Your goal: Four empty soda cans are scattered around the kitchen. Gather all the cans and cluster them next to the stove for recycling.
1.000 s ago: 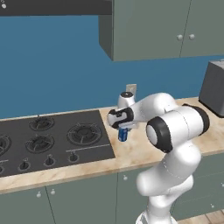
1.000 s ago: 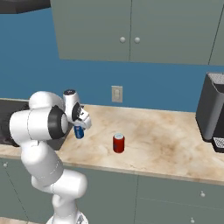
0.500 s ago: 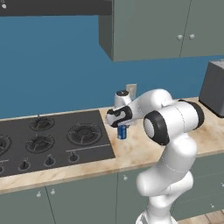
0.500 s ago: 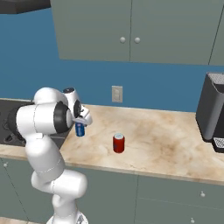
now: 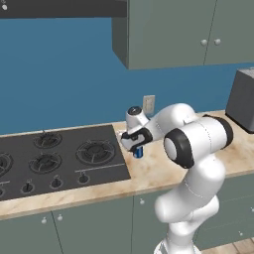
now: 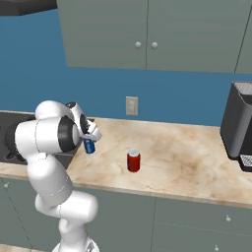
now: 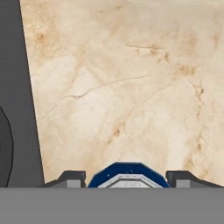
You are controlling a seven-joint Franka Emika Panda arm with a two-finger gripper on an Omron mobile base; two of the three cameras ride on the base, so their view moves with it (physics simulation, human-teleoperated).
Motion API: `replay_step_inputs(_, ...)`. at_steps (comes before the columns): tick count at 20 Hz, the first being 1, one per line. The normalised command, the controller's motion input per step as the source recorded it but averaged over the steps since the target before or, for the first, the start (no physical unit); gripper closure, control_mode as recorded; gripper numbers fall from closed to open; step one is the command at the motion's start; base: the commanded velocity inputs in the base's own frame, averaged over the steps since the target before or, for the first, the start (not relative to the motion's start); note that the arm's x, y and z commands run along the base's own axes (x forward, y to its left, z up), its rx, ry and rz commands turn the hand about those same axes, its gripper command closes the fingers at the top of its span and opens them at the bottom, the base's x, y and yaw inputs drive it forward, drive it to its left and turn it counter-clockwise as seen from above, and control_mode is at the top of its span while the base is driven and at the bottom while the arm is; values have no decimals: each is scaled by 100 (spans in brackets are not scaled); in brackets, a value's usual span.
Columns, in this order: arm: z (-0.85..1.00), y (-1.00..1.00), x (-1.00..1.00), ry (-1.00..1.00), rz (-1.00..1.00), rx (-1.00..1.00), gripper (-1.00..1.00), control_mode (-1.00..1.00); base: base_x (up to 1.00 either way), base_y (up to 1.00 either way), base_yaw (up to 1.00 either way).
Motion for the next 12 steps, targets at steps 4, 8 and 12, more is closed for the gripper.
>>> replay_step_inputs(4,-8,-7,-14,-5,0,0,100,-100,0,0,0)
replay_step_inputs(8,-7,-9,0,-11,0,0,100,-100,0,0,0)
replay_step_inputs(12,-21,-2,-3,-2,0,0,100,-100,0,0,0)
